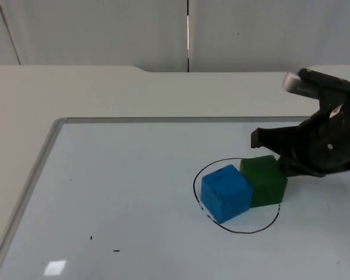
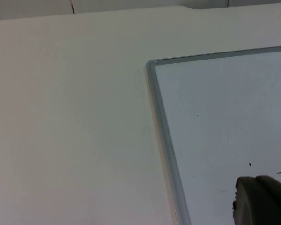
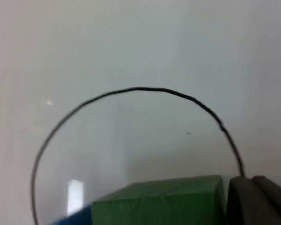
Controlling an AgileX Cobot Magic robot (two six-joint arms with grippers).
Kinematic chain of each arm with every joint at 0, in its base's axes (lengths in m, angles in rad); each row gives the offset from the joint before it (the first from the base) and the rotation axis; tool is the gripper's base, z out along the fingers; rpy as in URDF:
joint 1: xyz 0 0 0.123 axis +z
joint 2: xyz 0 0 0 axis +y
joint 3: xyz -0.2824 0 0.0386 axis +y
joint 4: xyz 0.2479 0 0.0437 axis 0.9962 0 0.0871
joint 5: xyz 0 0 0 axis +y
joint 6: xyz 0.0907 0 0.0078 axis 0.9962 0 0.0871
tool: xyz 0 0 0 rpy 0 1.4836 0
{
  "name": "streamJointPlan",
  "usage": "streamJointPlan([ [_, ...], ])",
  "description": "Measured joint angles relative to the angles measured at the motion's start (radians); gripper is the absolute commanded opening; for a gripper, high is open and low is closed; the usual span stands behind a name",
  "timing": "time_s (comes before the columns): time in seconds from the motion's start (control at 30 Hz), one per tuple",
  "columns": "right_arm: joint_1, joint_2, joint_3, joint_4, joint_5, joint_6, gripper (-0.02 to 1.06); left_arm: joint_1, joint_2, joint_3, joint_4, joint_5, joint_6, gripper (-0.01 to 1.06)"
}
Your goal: Push the two cubes into the marked area.
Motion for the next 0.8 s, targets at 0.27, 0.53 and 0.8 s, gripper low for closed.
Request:
streamJointPlan([
  [0.27,0.007,0.000,-0.004,0.000,0.002,0.000,0.00,0.000,0.000,0.000,0.000,0.000,0.000,0.00],
  [0.53,-0.015,-0.019,-0.004,-0.002,0.000,-0.009,0.00,0.000,0.000,0.000,0.000,0.000,0.000,0.00],
  [0.8,-0.167,-0.234,-0.004,-0.164,0.117,-0.020,0.00,0.000,0.000,0.000,0.000,0.000,0.000,0.00],
])
